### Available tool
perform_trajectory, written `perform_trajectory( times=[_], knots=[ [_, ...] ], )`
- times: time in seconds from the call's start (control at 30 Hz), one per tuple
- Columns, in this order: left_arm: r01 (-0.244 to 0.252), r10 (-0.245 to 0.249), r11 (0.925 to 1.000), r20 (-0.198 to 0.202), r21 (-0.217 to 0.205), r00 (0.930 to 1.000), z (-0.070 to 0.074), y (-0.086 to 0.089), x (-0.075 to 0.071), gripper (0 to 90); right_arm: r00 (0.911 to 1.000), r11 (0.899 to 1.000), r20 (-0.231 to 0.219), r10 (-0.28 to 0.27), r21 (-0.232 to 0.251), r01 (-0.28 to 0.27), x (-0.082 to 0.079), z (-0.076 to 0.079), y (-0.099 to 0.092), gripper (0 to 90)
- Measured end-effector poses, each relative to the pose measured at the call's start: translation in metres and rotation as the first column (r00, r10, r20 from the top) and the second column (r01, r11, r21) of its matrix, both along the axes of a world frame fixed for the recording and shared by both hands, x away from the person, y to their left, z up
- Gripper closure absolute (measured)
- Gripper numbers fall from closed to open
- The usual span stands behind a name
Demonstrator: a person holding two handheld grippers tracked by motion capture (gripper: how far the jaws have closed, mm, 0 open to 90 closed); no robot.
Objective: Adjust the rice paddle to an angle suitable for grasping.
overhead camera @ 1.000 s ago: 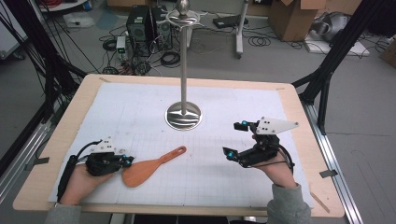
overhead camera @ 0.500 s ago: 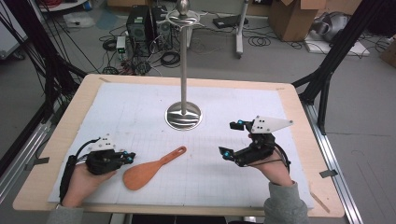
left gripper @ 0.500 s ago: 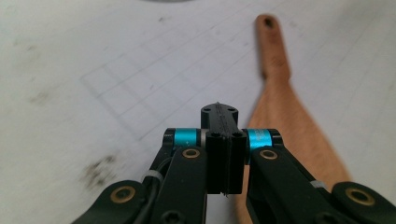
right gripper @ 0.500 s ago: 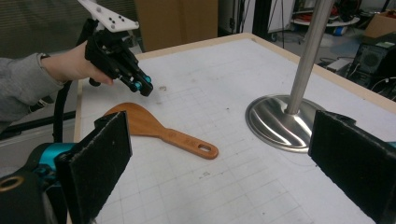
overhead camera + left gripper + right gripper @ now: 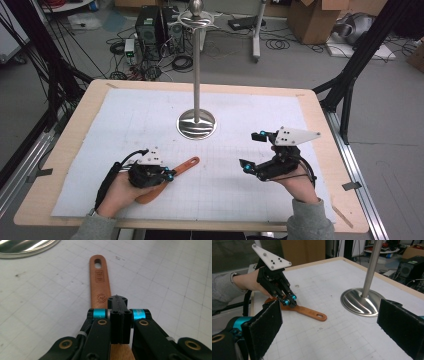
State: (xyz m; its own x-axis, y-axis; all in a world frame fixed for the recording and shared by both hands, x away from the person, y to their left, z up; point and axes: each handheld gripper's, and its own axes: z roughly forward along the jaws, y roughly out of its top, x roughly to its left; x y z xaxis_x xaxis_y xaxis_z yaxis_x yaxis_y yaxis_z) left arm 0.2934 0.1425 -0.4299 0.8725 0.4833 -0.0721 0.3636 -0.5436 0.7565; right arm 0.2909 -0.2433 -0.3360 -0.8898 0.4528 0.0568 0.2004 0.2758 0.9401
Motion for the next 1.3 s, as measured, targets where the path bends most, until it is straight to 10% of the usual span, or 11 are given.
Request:
perform_trajectory(
  times=[0.37, 1.3],
  knots=[
    [0.009, -0.009, 0.9975, 0.009, 0.070, 0.9999, -0.007, -0.014, 0.005, 89.6, 0.9997, 1.000, 0.003, -0.024, -0.008, 0.024, -0.006, -0.001, -0.009, 4.8],
    [-0.112, 0.112, 0.9918, -0.001, 0.061, 0.9937, -0.008, 0.042, 0.000, 89.6, 1.0000, 1.000, 0.002, 0.006, -0.006, -0.006, 0.001, -0.001, 0.000, 4.8]
  ],
)
